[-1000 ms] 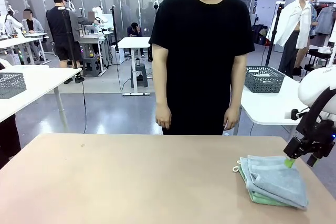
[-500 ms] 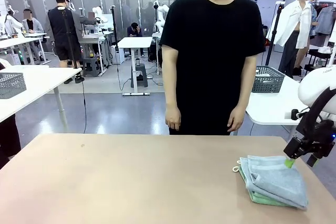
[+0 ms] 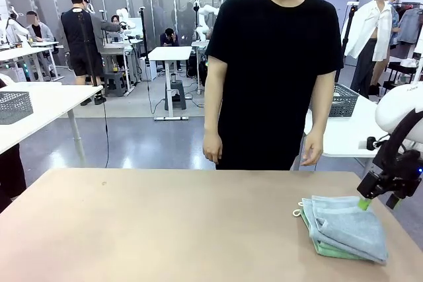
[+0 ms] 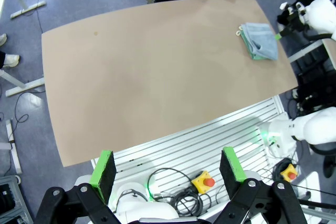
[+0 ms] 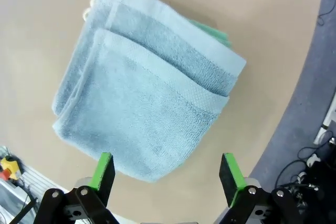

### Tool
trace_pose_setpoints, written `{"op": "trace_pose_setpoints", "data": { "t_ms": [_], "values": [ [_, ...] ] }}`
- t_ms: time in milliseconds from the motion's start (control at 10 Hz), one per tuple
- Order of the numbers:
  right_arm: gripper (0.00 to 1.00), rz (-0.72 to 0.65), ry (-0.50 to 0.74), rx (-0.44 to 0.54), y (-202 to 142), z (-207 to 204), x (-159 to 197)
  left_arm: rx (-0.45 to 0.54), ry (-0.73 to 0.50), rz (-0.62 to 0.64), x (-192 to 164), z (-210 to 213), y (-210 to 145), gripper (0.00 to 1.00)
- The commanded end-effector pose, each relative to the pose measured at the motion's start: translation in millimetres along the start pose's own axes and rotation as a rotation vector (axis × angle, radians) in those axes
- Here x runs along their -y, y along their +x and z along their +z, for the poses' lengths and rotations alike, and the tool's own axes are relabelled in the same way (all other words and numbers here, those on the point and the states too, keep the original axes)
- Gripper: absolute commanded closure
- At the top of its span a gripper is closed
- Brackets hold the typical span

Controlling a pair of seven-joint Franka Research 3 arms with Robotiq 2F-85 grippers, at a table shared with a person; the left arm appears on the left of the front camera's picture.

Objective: Fold the towels and place them in the basket.
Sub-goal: Stack the folded Towel with hook on the right side of the table.

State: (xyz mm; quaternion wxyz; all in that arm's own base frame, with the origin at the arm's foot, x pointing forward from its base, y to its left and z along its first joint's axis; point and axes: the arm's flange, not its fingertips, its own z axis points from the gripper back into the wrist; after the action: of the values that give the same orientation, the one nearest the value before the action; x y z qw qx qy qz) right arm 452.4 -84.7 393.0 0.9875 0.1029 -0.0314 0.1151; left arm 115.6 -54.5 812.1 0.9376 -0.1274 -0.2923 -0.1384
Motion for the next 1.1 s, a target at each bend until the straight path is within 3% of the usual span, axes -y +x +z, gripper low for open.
{"op": "trace_pose_setpoints", "data": {
  "t_ms": [0,200,500,1000],
  "values": [
    [0.00,0.054,0.003,0.042,7.9,60.8,-15.7,0.014,0.001,-0.002,4.3,6.6,-5.2,0.00],
    [0.00,0.161,0.031,0.085,-3.8,146.6,-35.3,0.014,0.001,-0.002,4.3,6.6,-5.2,0.00],
    [0.00,0.317,0.020,0.186,-57.5,262.1,-73.5,0.014,0.001,-0.002,4.3,6.6,-5.2,0.00],
    [0.00,0.491,-0.184,0.279,-152.4,333.6,-161.7,0.014,0.001,-0.002,4.3,6.6,-5.2,0.00]
  ]
}}
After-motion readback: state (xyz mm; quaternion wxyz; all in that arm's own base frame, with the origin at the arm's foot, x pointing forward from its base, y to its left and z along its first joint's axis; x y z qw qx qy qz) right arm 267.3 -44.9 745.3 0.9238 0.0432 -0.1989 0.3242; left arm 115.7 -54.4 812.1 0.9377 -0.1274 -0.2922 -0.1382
